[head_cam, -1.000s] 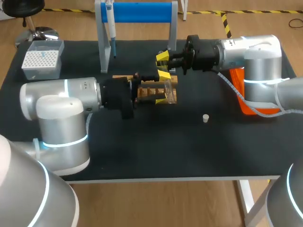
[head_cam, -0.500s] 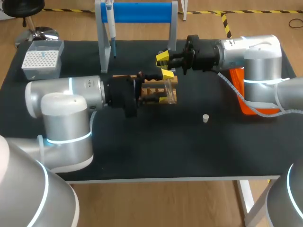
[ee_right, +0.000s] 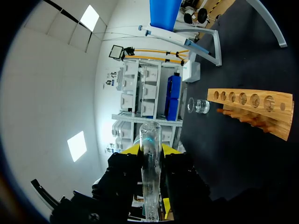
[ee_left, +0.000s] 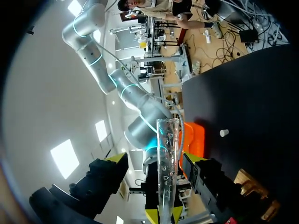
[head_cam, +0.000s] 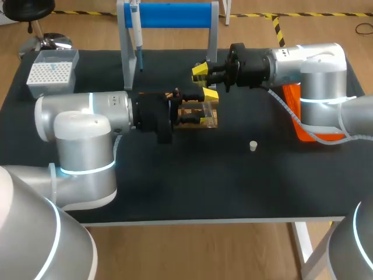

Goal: Invert the test tube, pick up the pipette, mount the tip to pipette, aspirate from beaker and dispense into the tube, eject the tip, return the pipette, and cap with the stopper.

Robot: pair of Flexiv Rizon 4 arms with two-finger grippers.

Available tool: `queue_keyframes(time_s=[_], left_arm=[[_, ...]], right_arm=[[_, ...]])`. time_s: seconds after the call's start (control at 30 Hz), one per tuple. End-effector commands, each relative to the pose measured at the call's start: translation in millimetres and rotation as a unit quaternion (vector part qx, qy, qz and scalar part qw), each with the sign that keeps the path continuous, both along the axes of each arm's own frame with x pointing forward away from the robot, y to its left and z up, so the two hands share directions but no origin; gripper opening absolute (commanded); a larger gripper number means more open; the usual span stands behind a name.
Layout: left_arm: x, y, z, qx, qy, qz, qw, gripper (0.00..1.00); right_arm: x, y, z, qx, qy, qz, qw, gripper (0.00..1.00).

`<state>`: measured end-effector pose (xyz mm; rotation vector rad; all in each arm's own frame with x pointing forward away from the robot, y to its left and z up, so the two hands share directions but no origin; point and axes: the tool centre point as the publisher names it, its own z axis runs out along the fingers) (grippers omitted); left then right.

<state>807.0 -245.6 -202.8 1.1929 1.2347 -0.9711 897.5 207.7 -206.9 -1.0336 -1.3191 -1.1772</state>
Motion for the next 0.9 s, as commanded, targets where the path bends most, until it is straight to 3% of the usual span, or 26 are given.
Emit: queue_keyframes(time_s=[0.03,0.13,0.17,0.27,0.37,0.43,0.6,0.63,0.67,0.7,0.9], left_arm=[[0.5,-1.2,0.2,0.002,0.001,-0.001,1.0,0.68],[0.1,-1.3,-0.1,0.003,0.002,-0.002,1.0,0.6],[-0.1,-1.4,-0.2,0.003,0.002,-0.003,1.0,0.5],[-0.3,-1.4,-0.6,0.005,0.003,-0.004,1.0,0.43],[-0.4,-1.3,-1.0,0.007,0.004,-0.004,1.0,0.29],[-0.7,-1.0,-1.4,0.008,0.006,-0.004,1.0,0.0],[-0.6,-0.5,-2.7,0.006,0.024,-0.012,1.0,0.0],[0.3,-0.2,-3.1,0.007,0.03,-0.011,0.999,0.0],[1.3,-0.1,-3.7,0.005,0.038,-0.014,0.999,0.0],[2.5,0.5,-4.6,0.01,0.045,-0.007,0.999,0.0],[2.5,0.5,-4.6,0.01,0.045,-0.007,0.999,0.0]], right_arm=[[0.1,-0.7,0.8,-0.002,0.0,0.0,1.0,0.0],[0.1,-0.7,0.8,-0.002,0.0,0.0,1.0,0.0],[0.1,-0.7,0.8,-0.002,0.0,0.0,1.0,0.0],[0.1,-0.7,0.8,-0.002,0.0,0.0,1.0,0.0],[0.1,-0.7,0.8,-0.002,0.0,0.0,1.0,0.0],[0.1,-0.7,0.8,-0.002,0.0,0.0,1.0,0.0],[0.1,-0.7,0.8,-0.002,0.0,0.0,1.0,0.0],[0.1,-0.7,0.8,-0.002,0.0,0.0,1.0,0.27],[0.1,-0.7,0.8,-0.002,0.0,0.0,1.0,0.82],[0.1,-0.7,0.8,-0.002,0.0,0.0,1.0,1.0],[0.1,-0.7,0.8,-0.002,0.0,0.0,1.0,1.0]])
